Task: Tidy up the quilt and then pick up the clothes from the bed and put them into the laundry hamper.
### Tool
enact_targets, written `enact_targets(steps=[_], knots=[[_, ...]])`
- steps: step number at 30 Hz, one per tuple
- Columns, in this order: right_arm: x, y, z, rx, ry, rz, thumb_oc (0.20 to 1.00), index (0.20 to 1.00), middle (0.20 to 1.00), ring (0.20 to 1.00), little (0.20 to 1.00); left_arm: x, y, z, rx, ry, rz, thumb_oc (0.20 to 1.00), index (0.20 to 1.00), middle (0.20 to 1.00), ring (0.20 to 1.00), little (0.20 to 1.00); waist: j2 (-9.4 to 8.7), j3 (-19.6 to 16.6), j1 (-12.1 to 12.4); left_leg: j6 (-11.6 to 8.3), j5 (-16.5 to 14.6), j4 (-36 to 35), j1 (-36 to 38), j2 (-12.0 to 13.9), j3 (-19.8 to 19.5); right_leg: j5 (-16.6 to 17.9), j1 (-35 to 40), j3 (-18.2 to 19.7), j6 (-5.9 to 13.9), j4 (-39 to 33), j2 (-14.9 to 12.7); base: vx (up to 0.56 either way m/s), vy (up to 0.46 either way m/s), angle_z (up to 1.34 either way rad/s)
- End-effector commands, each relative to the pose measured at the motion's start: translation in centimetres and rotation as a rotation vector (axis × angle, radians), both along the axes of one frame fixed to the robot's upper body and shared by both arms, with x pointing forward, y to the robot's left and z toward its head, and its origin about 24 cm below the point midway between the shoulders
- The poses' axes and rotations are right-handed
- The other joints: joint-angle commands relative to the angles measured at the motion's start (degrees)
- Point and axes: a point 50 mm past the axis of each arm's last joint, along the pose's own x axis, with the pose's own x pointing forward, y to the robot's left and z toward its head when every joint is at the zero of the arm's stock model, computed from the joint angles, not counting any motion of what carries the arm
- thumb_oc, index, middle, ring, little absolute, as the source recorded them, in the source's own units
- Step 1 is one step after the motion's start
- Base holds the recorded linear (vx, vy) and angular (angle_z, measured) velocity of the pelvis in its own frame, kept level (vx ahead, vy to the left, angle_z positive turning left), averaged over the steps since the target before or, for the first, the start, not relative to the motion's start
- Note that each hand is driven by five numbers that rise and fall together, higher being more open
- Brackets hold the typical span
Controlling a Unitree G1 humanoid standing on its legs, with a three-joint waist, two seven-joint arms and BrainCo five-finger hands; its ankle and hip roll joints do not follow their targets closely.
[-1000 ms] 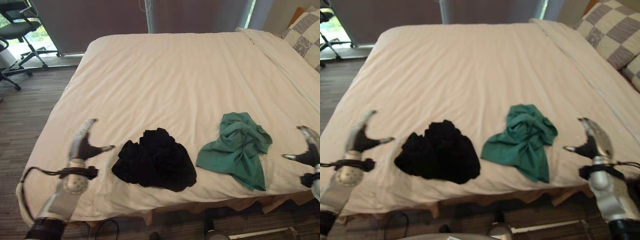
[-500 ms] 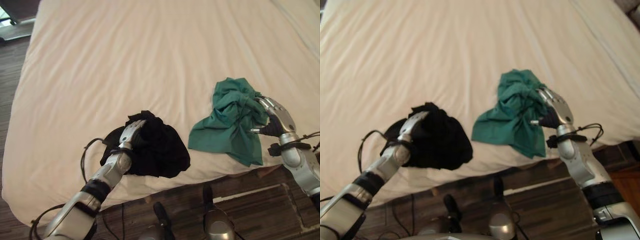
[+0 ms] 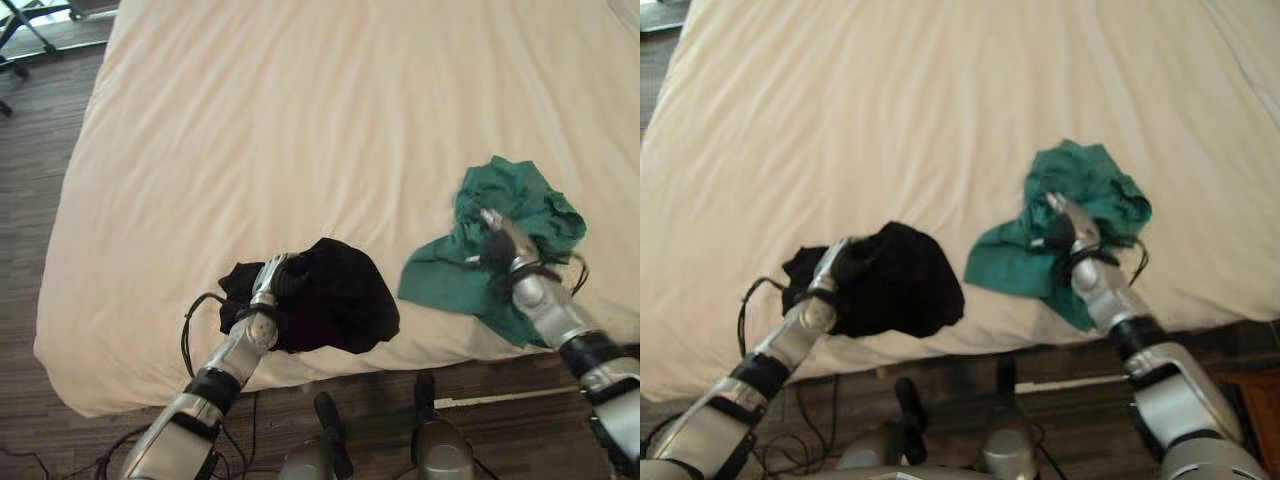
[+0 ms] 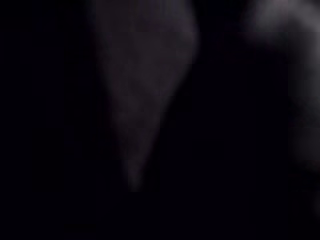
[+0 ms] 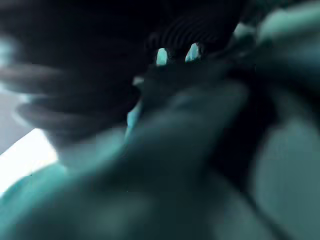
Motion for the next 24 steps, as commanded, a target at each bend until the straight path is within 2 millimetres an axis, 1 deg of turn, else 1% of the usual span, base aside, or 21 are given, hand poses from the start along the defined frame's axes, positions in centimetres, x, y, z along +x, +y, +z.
enact_targets(steps=[1, 2, 3, 4, 5, 6, 7, 8, 9, 10, 11, 12, 13, 14, 15, 16, 18, 19, 20, 22, 24], knots=[[-1.3, -2.8, -3.2, 0.156, 0.2, -0.18, 0.2, 0.2, 0.2, 0.2, 0.2, -6.1, 7.1, -6.5, -0.007, 0.331, 0.266, 0.2, 0.2, 0.2, 0.2, 0.2, -2.07, -1.38, 4.06, -5.65, -0.32, 2.25, -0.87, 4.94, -1.12, -4.49, -6.49, -1.45, 4.89, 10.69, -6.94, -0.01, -0.05, 0.31], [-1.3, -2.8, -3.2, 0.156, 0.2, -0.18, 0.2, 0.2, 0.2, 0.2, 0.2, -6.2, 7.1, -6.5, -0.007, 0.331, 0.266, 0.2, 0.2, 0.2, 0.2, 0.2, -2.07, -1.38, 4.02, -5.65, -0.32, 2.26, -0.9, 4.95, -1.15, -4.49, -6.49, -1.48, 4.89, 10.69, -6.95, 0.01, -0.034, 0.31], [-2.0, -3.2, -4.5, 0.2, 0.254, -0.228, 0.2, 0.2, 0.2, 0.2, 0.2, -7.1, 8.4, -6.7, -0.028, 0.346, 0.323, 0.2, 0.2, 0.2, 0.2, 0.2, -1.96, -1.37, 5.03, -5.77, -0.43, 2.3, -0.53, 5.11, -1.7, -5.14, -5.86, -2.32, 4.74, 11.17, -6.96, 0.01, -0.141, 0.31], [-2.2, -0.7, -5.9, 0.281, 0.309, -0.146, 0.2, 0.2, 0.2, 0.2, 0.2, -10.5, 11.5, -8.0, -0.139, 0.389, 0.53, 0.2, 0.2, 0.2, 0.2, 0.2, -1.85, -1.69, 7.87, -6.08, 0.5, 2.22, -0.78, 5.8, -3.63, -5.78, -4.23, -4.97, 4.01, 10.5, -6.13, 0.0, -0.141, 0.27], [-2.1, -0.6, -5.9, 0.281, 0.309, -0.145, 0.2, 0.2, 0.2, 0.2, 0.2, -10.5, 11.5, -8.0, -0.14, 0.388, 0.531, 0.2, 0.2, 0.2, 0.2, 0.2, -1.88, -1.82, 7.76, -6.05, 0.65, 2.25, -1.03, 5.8, -3.71, -5.54, -4.32, -5.06, 3.95, 10.31, -6.11, -0.07, -0.184, 0.29], [-1.8, 1.8, -5.9, 0.358, 0.291, -0.061, 0.2, 0.2, 0.2, 0.2, 0.2, -12.6, 12.7, -8.7, -0.215, 0.397, 0.646, 0.2, 0.2, 0.2, 0.2, 0.2, -1.49, -1.9, 10.35, -6.81, 2.3, 1.0, -1.81, 6.29, -5.74, -5.84, -3.06, -7.51, 3.66, 8.75, -5.32, -0.07, -0.076, 0.39], [-1.8, 1.9, -5.9, 0.358, 0.291, -0.06, 0.2, 0.2, 0.2, 0.2, 0.2, -12.6, 12.7, -8.7, -0.215, 0.397, 0.647, 0.2, 0.2, 0.2, 0.2, 0.2, -1.51, -2.12, 10.19, -6.77, 2.51, 0.98, -2.17, 6.27, -5.89, -5.58, -3.22, -7.67, 3.62, 8.52, -5.3, -0.12, -0.137, 0.4], [-1.6, 3.7, -5.7, 0.453, 0.256, -0.013, 0.2, 0.2, 0.2, 0.2, 0.2, -13.4, 12.8, -9.1, -0.29, 0.388, 0.709, 0.2, 0.2, 0.2, 0.2, 0.2, -1.01, -2.33, 12.68, -8.2, 4.0, 0.27, -3.55, 6.55, -7.72, -5.5, -2.17, -10.07, 3.61, 7.11, -5.26, -0.14, -0.106, 0.38], [-1.8, 4.2, -5.7, 0.541, 0.225, -0.008, 0.2, 0.2, 0.2, 0.2, 0.2, -13.6, 12.6, -9.4, -0.347, 0.383, 0.74, 0.2, 0.2, 0.2, 0.2, 0.2, -0.53, -2.87, 13.83, -9.27, 5.65, -0.26, -5.88, 6.69, -9.26, -4.81, -1.31, -13.65, 3.73, 5.58, -5.94, -0.32, -0.116, 0.44], [-2.1, 5.1, -5.0, 0.653, 0.135, 0.006, 0.2, 0.2, 0.2, 0.2, 0.2, -12.9, 11.0, -9.4, -0.521, 0.319, 0.77, 0.2, 0.2, 0.2, 0.2, 0.2, -0.52, -3.54, 15.01, -9.67, 6.91, -0.26, -7.81, 9.36, -3.45, -2.68, 0.68, -21.55, 5.07, 3.93, -9.76, -0.25, -0.046, 1.15], [-1.8, 5.9, -4.2, 0.664, 0.094, 0.031, 0.2, 0.2, 0.2, 0.2, 0.2, -12.7, 10.3, -9.3, -0.626, 0.285, 0.793, 0.2, 0.2, 0.2, 0.2, 0.2, -0.79, -4.51, 14.8, -10.09, 6.07, 0.14, -6.98, 11.28, -0.22, -2.33, 2.19, -23.67, 6.2, 3.14, -10.85, -0.16, 0.0, 1.56], [-1.8, 6.0, -4.3, 0.662, 0.096, 0.03, 0.2, 0.2, 0.2, 0.2, 0.2, -12.8, 10.3, -9.4, -0.629, 0.287, 0.796, 0.2, 0.2, 0.2, 0.2, 0.2, -0.74, -4.46, 14.62, -10.14, 5.93, 0.16, -6.78, 11.26, -0.29, -2.27, 2.56, -23.82, 6.33, 2.96, -10.81, -0.03, 0.066, 1.75], [-1.5, 7.1, -3.6, 0.664, 0.066, 0.069, 0.2, 0.2, 0.2, 0.2, 0.2, -12.6, 9.6, -9.2, -0.732, 0.248, 0.809, 0.2, 0.2, 0.2, 0.2, 0.2, -0.95, -5.1, 14.63, -10.19, 6.19, 0.68, -5.42, 13.2, 3.42, -1.24, 3.19, -25.8, 6.58, 3.16, -12.0, -0.08, 0.099, 1.54], [-1.6, 7.9, -3.5, 0.672, 0.059, 0.083, 0.2, 0.2, 0.2, 0.2, 0.2, -12.8, 9.0, -9.2, -0.788, 0.239, 0.818, 0.2, 0.2, 0.2, 0.2, 0.2, -0.97, -5.51, 14.23, -10.25, 6.44, 0.94, -3.86, 13.83, 4.66, -0.79, 3.94, -26.15, 6.48, 3.37, -12.5, -0.17, 0.267, 1.44], [-2.0, 8.9, -2.7, 0.656, 0.029, 0.143, 0.2, 0.2, 0.2, 0.2, 0.2, -12.1, 8.1, -8.1, -0.842, 0.178, 0.767, 0.2, 0.2, 0.2, 0.2, 0.2, -1.59, -6.63, 13.92, -10.82, 6.15, 2.41, -1.6, 15.44, 5.48, 0.1, 4.47, -27.34, 6.19, 4.71, -14.48, -0.11, 0.211, 1.24], [-2.1, 9.0, -2.8, 0.655, 0.032, 0.142, 0.2, 0.2, 0.2, 0.2, 0.2, -12.2, 8.1, -8.1, -0.84, 0.181, 0.769, 0.2, 0.2, 0.2, 0.2, 0.2, -1.6, -6.7, 13.76, -10.85, 6.05, 2.56, -1.65, 15.41, 5.26, 0.0, 4.63, -27.51, 6.27, 4.87, -14.58, -0.15, 0.259, 1.2], [-3.0, 8.7, -2.7, 0.672, -0.004, 0.142, 0.2, 0.2, 0.2, 0.2, 0.2, -11.3, 7.7, -6.9, -0.856, 0.134, 0.719, 0.2, 0.2, 0.2, 0.2, 0.2, -2.2, -7.77, 13.51, -11.58, 6.81, 3.23, -0.19, 18.56, 6.8, 0.87, 6.18, -31.14, 6.49, 6.02, -17.76, -0.18, 0.21, 1.38], [-3.7, 8.5, -2.6, 0.659, -0.022, 0.153, 0.2, 0.2, 0.2, 0.2, 0.2, -11.1, 7.6, -6.3, -0.867, 0.109, 0.698, 0.2, 0.2, 0.2, 0.2, 0.2, -2.19, -8.51, 13.44, -11.65, 7.33, 2.88, 0.04, 19.8, 8.11, 0.95, 7.49, -33.87, 6.73, 6.5, -18.65, -0.17, 0.331, 1.85], [-4.3, 8.1, -0.6, 0.545, -0.118, 0.215, 0.2, 0.2, 0.2, 0.2, 0.2, -10.6, 7.4, -4.9, -0.887, 0.051, 0.657, 0.2, 0.2, 0.2, 0.2, 0.2, -2.16, -9.31, 14.28, -11.66, 9.3, 2.5, -1.27, 20.85, 9.77, 4.36, 9.45, -34.99, 7.44, 6.91, -19.87, -0.08, 0.357, 2.2], [-6.6, 6.8, 0.6, 0.508, -0.203, 0.243, 0.2, 0.2, 0.2, 0.2, 0.2, -10.9, 7.8, -4.1, -0.855, 0.011, 0.634, 0.2, 0.2, 0.2, 0.2, 0.2, -2.27, -10.29, 15.48, -11.31, 8.61, 1.87, -3.2, 19.61, 8.75, 6.09, 11.59, -36.72, 7.44, 8.17, -22.29, 0.04, 0.328, 1.96], [-7.0, 6.6, 0.4, 0.508, -0.199, 0.236, 0.2, 0.2, 0.2, 0.2, 0.2, -11.0, 7.7, -4.2, -0.851, 0.019, 0.63, 0.2, 0.2, 0.2, 0.2, 0.2, -2.46, -10.65, 15.4, -11.23, 8.58, 1.99, -3.55, 19.25, 8.36, 6.21, 11.88, -37.34, 7.44, 8.11, -22.58, 0.12, 0.153, 1.08]])
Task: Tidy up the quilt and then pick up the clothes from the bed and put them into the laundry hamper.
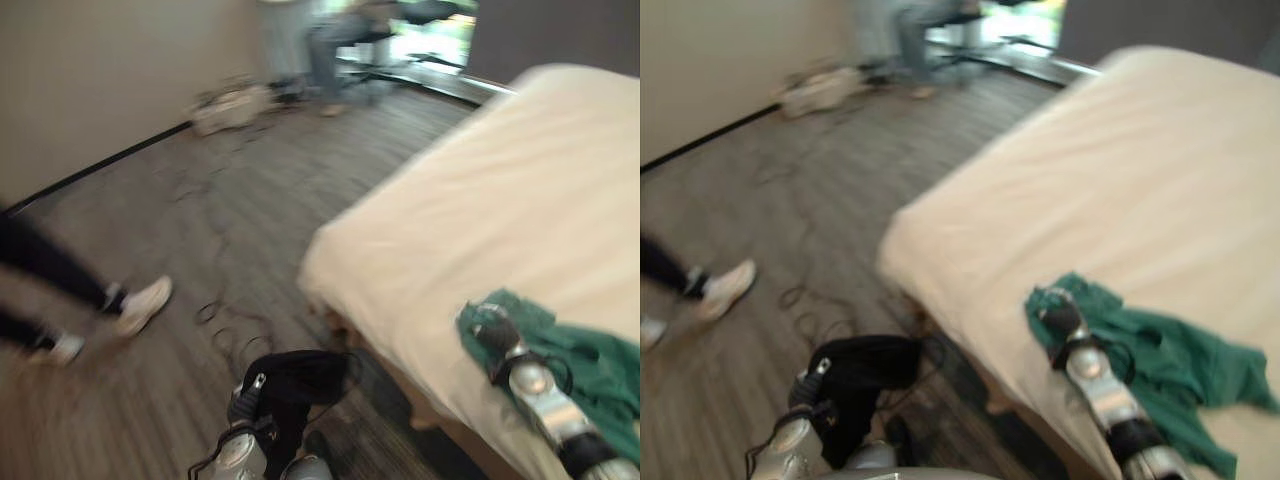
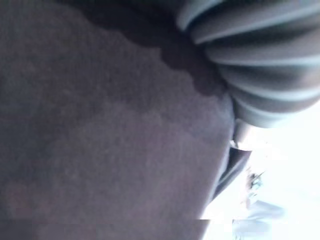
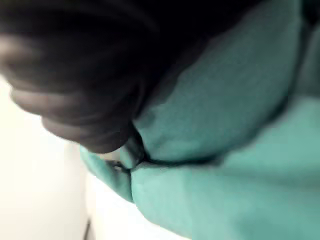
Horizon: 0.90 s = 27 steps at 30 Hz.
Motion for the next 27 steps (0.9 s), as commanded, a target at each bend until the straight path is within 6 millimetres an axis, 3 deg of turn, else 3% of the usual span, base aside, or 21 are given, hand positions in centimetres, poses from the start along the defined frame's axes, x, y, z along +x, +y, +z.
enact_targets(steps=[1, 2, 3, 4, 5, 6, 7, 10, 11, 13, 14, 17, 18, 21, 25, 27], knots=[[1.6, 0.6, 5.4, 0.03, -0.29, 0.022, 0.2, 0.2, 0.2, 0.2, 0.2, 2.5, 3.7, 3.9, 0.225, -0.15, -0.044, 0.2, 0.2, 0.2, 0.2, 0.2, -2.87, 2.05, -0.12, -11.8, 6.69, -8.97, 6.25, 10.66, 3.88, 8.5, -3.59, 7.07, 8.0, -3.41, -2.35, 0.31, 0.302, 1.02], [0.9, 0.3, 5.1, 0.068, -0.283, -0.001, 0.2, 0.2, 0.2, 0.2, 0.2, 3.0, 3.4, 4.2, 0.232, -0.165, -0.055, 0.2, 0.2, 0.2, 0.2, 0.2, -3.09, 2.24, -2.11, -11.32, 6.06, -9.16, 5.82, 9.02, 2.44, 7.05, -6.38, 15.63, 8.0, -3.49, 0.59, 0.54, 0.618, 1.8], [-0.4, -0.2, 4.6, 0.147, -0.272, -0.029, 0.2, 0.2, 0.2, 0.2, 0.2, 3.5, 2.7, 4.5, 0.249, -0.185, -0.099, 0.2, 0.2, 0.2, 0.2, 0.2, -2.7, 2.9, -4.44, -9.53, 5.29, -9.44, 7.05, 5.33, 0.51, 1.27, -10.63, 27.15, 7.35, -2.78, 7.17, 0.33, 0.437, 2.51], [-0.5, -0.2, 4.6, 0.147, -0.272, -0.029, 0.2, 0.2, 0.2, 0.2, 0.2, 3.5, 2.6, 4.5, 0.249, -0.184, -0.099, 0.2, 0.2, 0.2, 0.2, 0.2, -2.67, 2.79, -4.33, -9.49, 5.4, -9.47, 6.94, 5.36, 0.57, 1.21, -10.9, 27.26, 7.31, -2.56, 7.15, 0.3, 0.416, 2.69], [-1.0, -0.5, 4.6, 0.168, -0.271, -0.037, 0.2, 0.2, 0.2, 0.2, 0.2, 3.7, 2.4, 4.7, 0.269, -0.19, -0.126, 0.2, 0.2, 0.2, 0.2, 0.2, -2.54, 3.21, -4.98, -9.03, 4.58, -9.59, 7.88, 4.12, -0.39, -0.82, -12.1, 28.87, 6.84, -1.57, 9.16, 0.07, 0.1, 2.0], [-1.0, -0.5, 4.6, 0.168, -0.271, -0.038, 0.2, 0.2, 0.2, 0.2, 0.2, 3.7, 2.4, 4.7, 0.269, -0.19, -0.127, 0.2, 0.2, 0.2, 0.2, 0.2, -2.5, 3.12, -4.95, -8.98, 4.75, -9.66, 7.75, 4.13, -0.41, -0.75, -12.26, 28.85, 6.79, -1.54, 9.19, 0.22, 0.262, 0.8], [-1.7, -1.3, 4.1, 0.175, -0.255, -0.069, 0.2, 0.2, 0.2, 0.2, 0.2, 4.3, 1.9, 4.9, 0.311, -0.196, -0.18, 0.2, 0.2, 0.2, 0.2, 0.2, -2.44, 3.83, -6.41, -7.92, 3.18, -9.92, 9.64, 1.81, -2.18, -4.01, -14.46, 29.64, 5.59, -0.95, 13.41, 0.21, 0.214, 0.43], [-2.4, -1.9, 2.0, 0.22, -0.174, -0.141, 0.2, 0.2, 0.2, 0.2, 0.2, 4.6, 1.4, 4.3, 0.317, -0.167, -0.196, 0.2, 0.2, 0.2, 0.2, 0.2, -2.98, 4.08, -8.15, -6.34, 0.6, -9.91, 12.65, -1.69, -4.26, -5.06, -15.52, 32.09, 4.52, -4.25, 18.13, 0.22, 0.147, 1.1], [-2.8, -2.0, 0.6, 0.27, -0.114, -0.177, 0.2, 0.2, 0.2, 0.2, 0.2, 4.4, 1.1, 3.8, 0.319, -0.147, -0.199, 0.2, 0.2, 0.2, 0.2, 0.2, -3.71, 3.94, -8.27, -5.4, -1.24, -9.18, 14.13, -3.68, -4.85, -4.97, -13.56, 33.45, 4.21, -7.86, 18.66, 0.13, 0.05, 1.73], [-3.1, -2.0, -0.2, 0.269, -0.077, -0.187, 0.2, 0.2, 0.2, 0.2, 0.2, 4.1, 0.9, 3.5, 0.304, -0.138, -0.196, 0.2, 0.2, 0.2, 0.2, 0.2, -3.9, 3.64, -8.02, -5.3, -1.09, -9.05, 14.21, -4.15, -4.98, -4.52, -13.06, 33.59, 3.91, -8.26, 18.69, 0.1, 0.008, 0.93], [-3.9, -2.2, -2.7, 0.259, 0.049, -0.22, 0.2, 0.2, 0.2, 0.2, 0.2, 3.7, 0.6, 2.8, 0.284, -0.111, -0.18, 0.2, 0.2, 0.2, 0.2, 0.2, -3.91, 2.82, -7.4, -5.36, -1.47, -8.88, 15.28, -4.5, -5.15, -4.16, -11.37, 34.23, 3.67, -9.77, 18.99, 0.12, -0.011, 0.47], [-4.1, -2.3, -3.5, 0.256, 0.088, -0.229, 0.2, 0.2, 0.2, 0.2, 0.2, 3.5, 0.4, 2.5, 0.282, -0.101, -0.187, 0.2, 0.2, 0.2, 0.2, 0.2, -3.92, 2.35, -7.1, -5.32, -1.87, -8.83, 15.88, -4.51, -4.74, -3.91, -9.99, 33.82, 3.68, -11.2, 18.91, 0.11, -0.02, 0.6], [-7.4, -4.0, -12.9, -0.044, 0.652, -0.382, 0.2, 0.2, 0.2, 0.2, 0.2, -1.8, 2.4, -5.7, 0.342, 0.462, -0.233, 0.2, 0.2, 0.2, 0.2, 0.2, -4.71, 4.48, -1.18, -3.93, -1.81, -10.15, 14.48, -5.71, -9.0, -4.71, -15.25, 31.38, 4.11, -5.28, 19.68, 0.14, -0.038, 0.17], [-7.0, -3.8, -12.4, -0.021, 0.61, -0.371, 0.2, 0.2, 0.2, 0.2, 0.2, -1.2, 2.2, -5.2, 0.325, 0.415, -0.225, 0.2, 0.2, 0.2, 0.2, 0.2, -4.68, 4.38, -1.74, -3.8, -2.25, -10.15, 14.69, -6.31, -9.24, -4.36, -14.44, 32.38, 3.87, -7.42, 20.1, 0.14, -0.057, -0.04], [-6.3, -3.6, -11.4, -0.055, 0.556, -0.29, 0.2, 0.2, 0.2, 0.2, 0.2, 0.5, 1.5, -4.0, 0.33, 0.325, -0.262, 0.2, 0.2, 0.2, 0.2, 0.2, -3.95, 4.3, -2.53, -4.62, -3.54, -10.15, 16.34, -6.19, -9.24, -4.0, -12.4, 30.23, 3.27, -9.95, 20.12, 0.18, -0.08, 0.19], [-5.2, -4.0, -10.3, -0.063, 0.501, -0.266, 0.2, 0.2, 0.2, 0.2, 0.2, 1.3, 1.3, -3.2, 0.336, 0.277, -0.267, 0.2, 0.2, 0.2, 0.2, 0.2, -3.41, 5.05, -2.76, -5.55, -5.19, -4.17, 15.9, -6.01, -9.03, -3.96, -11.01, 28.9, 2.89, -11.61, 19.86, 0.12, -0.076, 0.16]])
